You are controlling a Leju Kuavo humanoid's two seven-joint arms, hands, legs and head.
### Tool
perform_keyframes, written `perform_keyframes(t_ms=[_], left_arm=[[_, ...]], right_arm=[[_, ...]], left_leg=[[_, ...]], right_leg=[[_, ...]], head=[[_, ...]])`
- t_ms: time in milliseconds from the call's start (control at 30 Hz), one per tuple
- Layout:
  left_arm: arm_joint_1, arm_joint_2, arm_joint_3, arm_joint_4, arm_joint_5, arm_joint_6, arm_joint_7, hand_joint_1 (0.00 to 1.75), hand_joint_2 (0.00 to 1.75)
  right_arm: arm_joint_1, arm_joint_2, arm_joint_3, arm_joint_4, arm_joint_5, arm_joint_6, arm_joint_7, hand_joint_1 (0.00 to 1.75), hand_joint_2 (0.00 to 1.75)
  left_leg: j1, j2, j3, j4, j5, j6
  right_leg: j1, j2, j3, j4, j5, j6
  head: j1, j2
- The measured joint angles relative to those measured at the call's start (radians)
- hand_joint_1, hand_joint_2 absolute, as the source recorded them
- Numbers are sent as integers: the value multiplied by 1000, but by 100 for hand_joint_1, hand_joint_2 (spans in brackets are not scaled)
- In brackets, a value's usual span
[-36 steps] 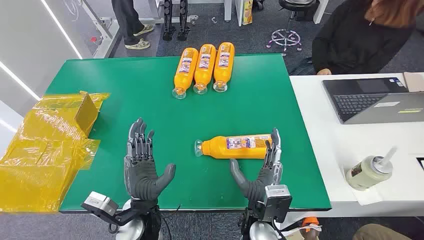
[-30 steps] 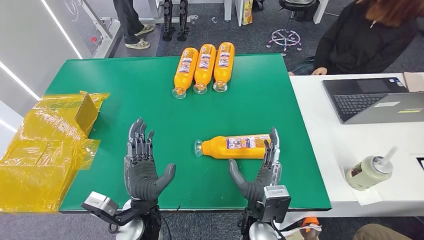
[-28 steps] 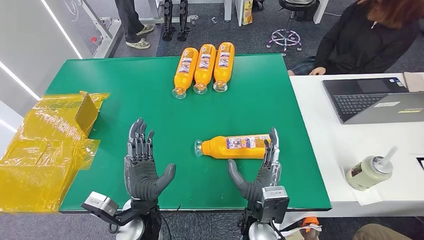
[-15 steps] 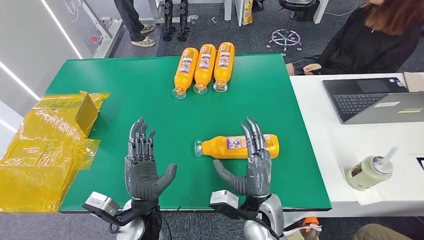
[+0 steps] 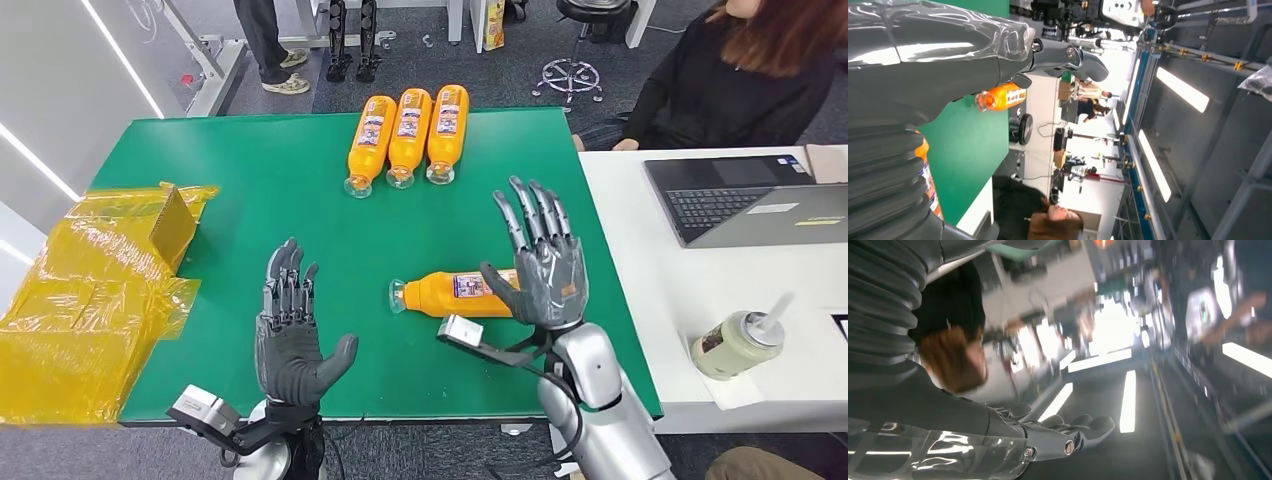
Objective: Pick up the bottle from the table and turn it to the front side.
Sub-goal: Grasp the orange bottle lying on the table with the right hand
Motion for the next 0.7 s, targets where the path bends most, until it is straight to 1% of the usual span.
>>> perform_keyframes(t_ms=[133, 233, 333, 433, 567, 700], left_arm=[[-3, 1, -1, 9, -7, -17, 0, 0, 175], [-2, 3, -1, 12, -9, -23, 0, 0, 175], [-1, 4, -2, 16, -13, -24, 0, 0, 175], [0, 4, -2, 21, -17, -23, 0, 0, 175], [1, 2, -2, 31, -26, -23, 0, 0, 175], [1, 2, -2, 38, -25, -31, 0, 0, 175]], right_arm=[[-106, -48, 12, 48, -127, 204, -27, 0, 175], [-164, -82, 32, 84, -178, 322, -42, 0, 175], [-216, -103, 55, 117, -218, 427, -37, 0, 175], [-282, -115, 78, 163, -281, 559, -31, 0, 175], [-434, -122, 140, 281, -398, 772, -36, 0, 175], [-590, -123, 244, 403, -509, 927, -52, 0, 175]], left_leg=[[0, 0, 0, 1, 0, 0], [0, -1, -1, 1, 1, 1], [0, -1, -2, 1, 1, 1], [0, -1, -2, 1, 1, 1], [0, 0, -3, 1, 1, 1], [0, -1, -3, 2, 2, 2]], right_leg=[[0, 0, 0, 0, 1, 1], [0, -1, 0, 0, 1, 1], [0, -1, -1, 0, 1, 1], [0, -1, -1, 0, 1, 1], [0, 0, -2, 1, 2, 1], [0, -1, -2, 1, 2, 1]], head=[[0, 0], [0, 0], [0, 0], [0, 0], [0, 0], [0, 0]])
